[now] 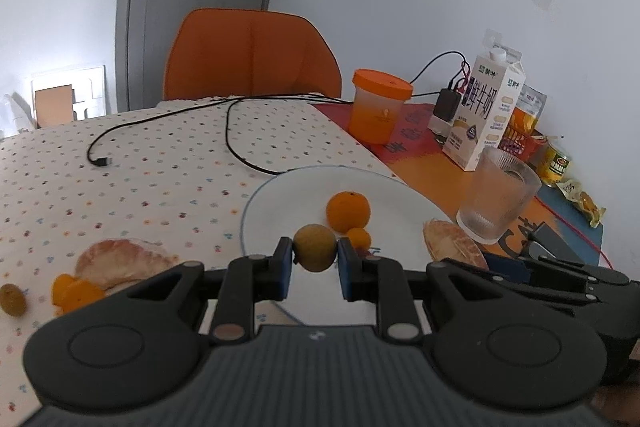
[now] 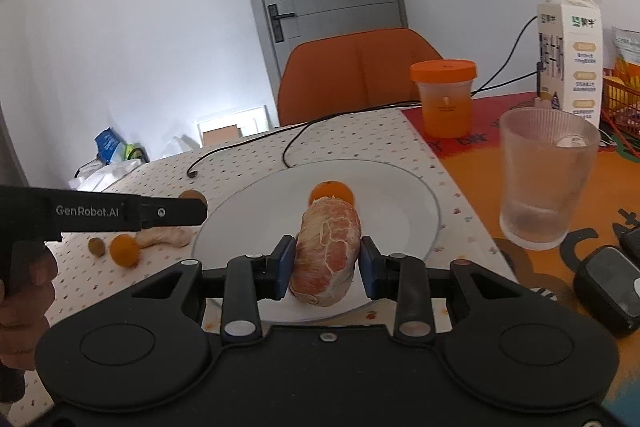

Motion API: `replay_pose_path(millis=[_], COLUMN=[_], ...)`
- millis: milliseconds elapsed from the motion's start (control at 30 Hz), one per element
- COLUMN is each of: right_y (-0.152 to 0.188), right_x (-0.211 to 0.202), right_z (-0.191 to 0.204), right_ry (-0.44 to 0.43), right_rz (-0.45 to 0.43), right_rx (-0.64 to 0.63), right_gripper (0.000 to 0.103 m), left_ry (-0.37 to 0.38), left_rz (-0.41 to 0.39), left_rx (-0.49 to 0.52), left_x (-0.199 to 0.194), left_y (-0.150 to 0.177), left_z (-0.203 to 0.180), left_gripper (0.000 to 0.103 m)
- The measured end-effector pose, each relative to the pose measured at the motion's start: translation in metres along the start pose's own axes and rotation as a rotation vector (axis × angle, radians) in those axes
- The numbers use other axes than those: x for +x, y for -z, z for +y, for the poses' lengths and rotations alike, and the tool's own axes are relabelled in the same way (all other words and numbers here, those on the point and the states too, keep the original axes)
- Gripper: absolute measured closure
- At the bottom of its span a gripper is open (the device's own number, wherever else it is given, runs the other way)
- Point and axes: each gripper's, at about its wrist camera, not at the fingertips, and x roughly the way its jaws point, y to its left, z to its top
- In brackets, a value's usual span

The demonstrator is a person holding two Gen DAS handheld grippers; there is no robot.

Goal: Organize fruits
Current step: 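Open the left gripper to drop the brown fruit while the right gripper releases the pomelo segment, then move both grippers back to the remaining fruit on the cloth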

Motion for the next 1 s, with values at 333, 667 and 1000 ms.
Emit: replay_pose_path(millis=[333,667,1000], right_y=[-0.001,-0.001,0.0], right_x=[0.013,0.005,-0.012], right_z=[-0.008,0.015,0.047], right_ry=[0.024,0.025,-0.031], right_rz=[-0.008,-0.034,-0.053], right_rx=[0.022,0.002,-0.016], right_gripper=[0.07,0.036,0.009], left_ry=[-0.037,-0.174,-0.201], left_rz=[0.023,-0.039,-0.058], left_rx=[-0.018,-0.043,-0.098], left_x=[-0.004,-0.051,-0.087], left_y=[0.005,0.014,0.027], left_z=[0.009,0.046,0.077], left_gripper=[0.068,0.015,0.012])
